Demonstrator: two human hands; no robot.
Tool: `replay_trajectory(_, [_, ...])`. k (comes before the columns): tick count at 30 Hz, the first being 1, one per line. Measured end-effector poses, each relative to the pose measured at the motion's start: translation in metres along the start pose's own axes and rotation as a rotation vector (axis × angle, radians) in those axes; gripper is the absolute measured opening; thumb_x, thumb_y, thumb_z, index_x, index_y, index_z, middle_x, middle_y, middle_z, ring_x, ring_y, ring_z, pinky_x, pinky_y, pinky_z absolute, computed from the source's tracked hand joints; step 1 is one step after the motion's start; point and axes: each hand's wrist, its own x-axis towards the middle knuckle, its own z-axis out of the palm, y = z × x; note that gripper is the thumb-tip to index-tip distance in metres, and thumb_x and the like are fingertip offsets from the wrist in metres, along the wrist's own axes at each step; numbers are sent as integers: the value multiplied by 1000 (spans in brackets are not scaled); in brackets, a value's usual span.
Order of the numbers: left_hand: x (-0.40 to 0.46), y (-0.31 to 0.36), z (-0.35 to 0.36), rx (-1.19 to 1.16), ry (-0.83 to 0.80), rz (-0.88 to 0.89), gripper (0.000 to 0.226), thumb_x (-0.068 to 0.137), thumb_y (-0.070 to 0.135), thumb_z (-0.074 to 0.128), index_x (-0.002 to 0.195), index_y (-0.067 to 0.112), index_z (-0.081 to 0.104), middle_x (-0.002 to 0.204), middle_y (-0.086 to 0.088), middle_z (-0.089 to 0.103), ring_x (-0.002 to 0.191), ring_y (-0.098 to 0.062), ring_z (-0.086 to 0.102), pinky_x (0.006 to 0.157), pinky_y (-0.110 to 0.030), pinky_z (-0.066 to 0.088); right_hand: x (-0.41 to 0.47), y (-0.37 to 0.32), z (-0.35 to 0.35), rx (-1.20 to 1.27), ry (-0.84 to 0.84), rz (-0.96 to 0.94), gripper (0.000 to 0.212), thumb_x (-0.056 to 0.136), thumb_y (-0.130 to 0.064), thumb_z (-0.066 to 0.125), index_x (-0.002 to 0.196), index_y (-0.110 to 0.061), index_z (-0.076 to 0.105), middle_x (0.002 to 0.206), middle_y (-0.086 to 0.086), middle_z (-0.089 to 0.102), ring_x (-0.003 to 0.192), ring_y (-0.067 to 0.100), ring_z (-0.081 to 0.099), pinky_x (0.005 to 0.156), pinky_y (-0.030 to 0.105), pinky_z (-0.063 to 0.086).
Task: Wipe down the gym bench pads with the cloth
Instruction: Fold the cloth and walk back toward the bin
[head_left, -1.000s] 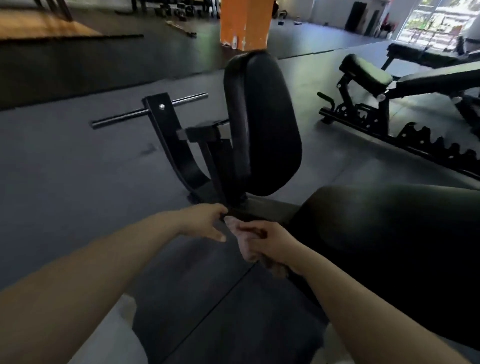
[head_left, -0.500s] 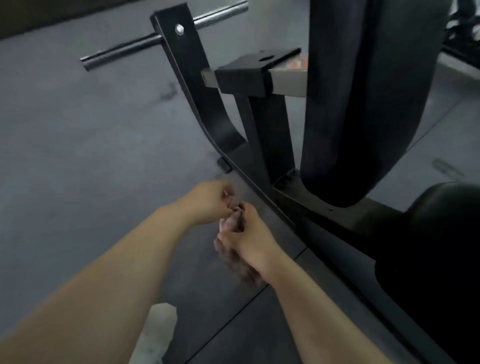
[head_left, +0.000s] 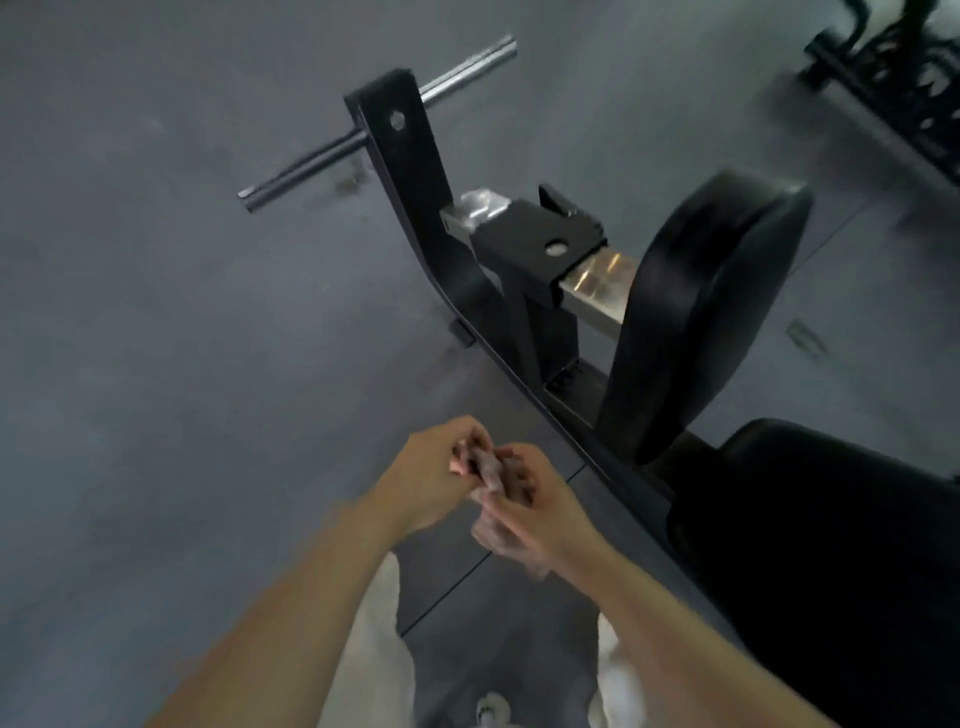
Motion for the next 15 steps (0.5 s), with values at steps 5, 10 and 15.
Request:
replay_trajectory(5, [-73, 84, -129, 10, -89, 103, 58, 78, 4, 63, 89, 58, 46, 86, 16, 65, 80, -6, 63, 78, -29, 52, -71, -137, 22, -336, -20, -87, 73, 78, -13, 72, 135, -39, 34, 99, -6, 61, 87, 11, 62, 73, 15, 49])
replay_trajectory(10, [-120, 158, -233, 150, -191, 210, 54, 79, -2, 56, 119, 32, 44, 109, 0, 64, 98, -20, 60, 84, -35, 51, -110, -251, 44, -530, 12, -141, 69, 75, -25, 79, 134, -22, 45, 107, -5, 57, 100, 14, 56, 91, 26, 45])
replay_trajectory(15, [-116, 196, -294, 286, -226, 279, 55, 79, -3, 55, 128, 19, 42, 103, 4, 60, 91, -15, 55, 75, -23, 43, -99, -302, 48, -564, 137, -168, 25, 75, -21, 78, 87, -10, 60, 79, 1, 59, 73, 14, 53, 63, 25, 41])
